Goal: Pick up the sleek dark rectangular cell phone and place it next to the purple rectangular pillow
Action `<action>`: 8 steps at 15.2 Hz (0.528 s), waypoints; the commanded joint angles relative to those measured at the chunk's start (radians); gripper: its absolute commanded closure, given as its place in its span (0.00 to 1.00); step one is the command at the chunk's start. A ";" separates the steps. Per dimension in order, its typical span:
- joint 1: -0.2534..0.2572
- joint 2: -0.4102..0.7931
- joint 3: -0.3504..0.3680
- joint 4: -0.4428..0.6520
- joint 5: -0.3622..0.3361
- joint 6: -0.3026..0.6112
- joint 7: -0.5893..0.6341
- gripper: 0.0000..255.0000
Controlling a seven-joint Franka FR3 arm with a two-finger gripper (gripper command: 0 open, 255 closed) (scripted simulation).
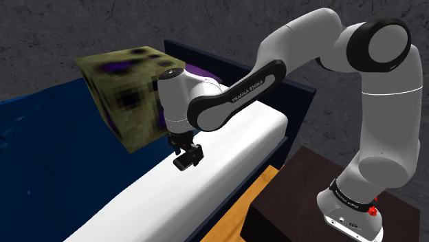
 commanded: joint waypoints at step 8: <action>0.002 0.005 -0.003 -0.001 -0.004 0.006 0.002 1.00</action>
